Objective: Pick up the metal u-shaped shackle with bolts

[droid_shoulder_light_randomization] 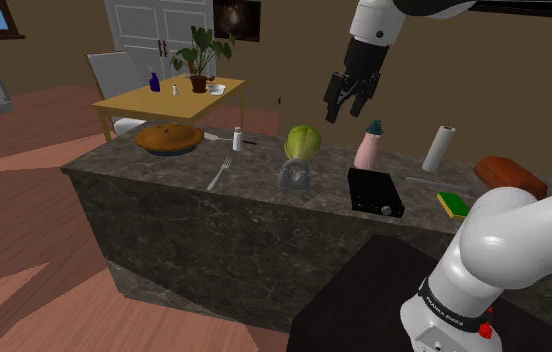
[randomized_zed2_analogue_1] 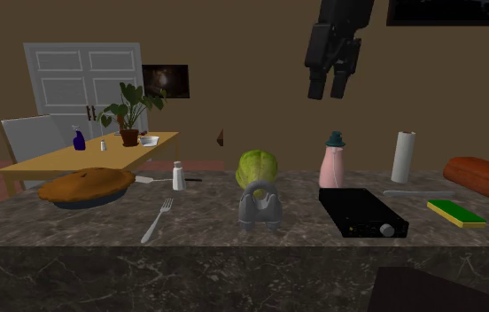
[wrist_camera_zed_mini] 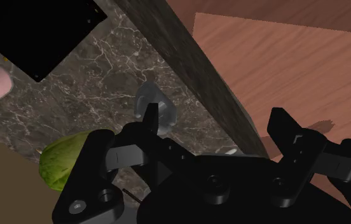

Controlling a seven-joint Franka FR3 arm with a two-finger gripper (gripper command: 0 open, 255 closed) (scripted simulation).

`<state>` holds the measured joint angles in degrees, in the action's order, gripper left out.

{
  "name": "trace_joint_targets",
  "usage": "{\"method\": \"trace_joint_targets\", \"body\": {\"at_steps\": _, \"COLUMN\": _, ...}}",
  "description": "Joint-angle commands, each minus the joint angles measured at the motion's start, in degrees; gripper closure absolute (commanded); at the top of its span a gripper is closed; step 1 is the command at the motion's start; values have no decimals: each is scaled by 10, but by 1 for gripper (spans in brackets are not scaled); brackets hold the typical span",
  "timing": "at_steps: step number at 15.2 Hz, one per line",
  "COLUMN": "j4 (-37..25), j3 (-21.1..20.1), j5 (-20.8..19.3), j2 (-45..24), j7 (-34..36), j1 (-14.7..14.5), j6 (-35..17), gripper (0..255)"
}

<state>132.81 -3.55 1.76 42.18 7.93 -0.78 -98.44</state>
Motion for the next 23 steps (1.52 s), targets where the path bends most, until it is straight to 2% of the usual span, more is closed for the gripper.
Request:
{"method": "trace_joint_targets", "body": {"at_steps": 1, "j4": 0, "j3": 0, "j5": 0, "j2": 0, "j7": 0, "j1": 0, "j6": 0, "gripper": 0}}
{"method": "trace_joint_targets", "body": {"at_steps": 7, "j4": 38, "j3": 44, "j5": -23, "j2": -70, "j7": -103, "j1": -7, "j6": -108, "gripper": 0}}
{"method": "trace_joint_targets", "body": {"at_steps": 12, "j4": 44, "j3": 79, "j5": -34, "j2": -152, "j7": -187, "j1": -14, "j6": -195, "gripper": 0}}
{"method": "trace_joint_targets", "body": {"at_steps": 18, "j4": 19, "j3": 114, "j5": -29, "j2": -272, "j7": -291, "j1": -24, "j6": -289, "gripper": 0}}
{"method": "trace_joint_targets", "body": {"at_steps": 23, "j4": -26, "j3": 133, "j5": -7, "j2": -382, "j7": -383, "j1": -31, "j6": -351, "gripper": 0}}
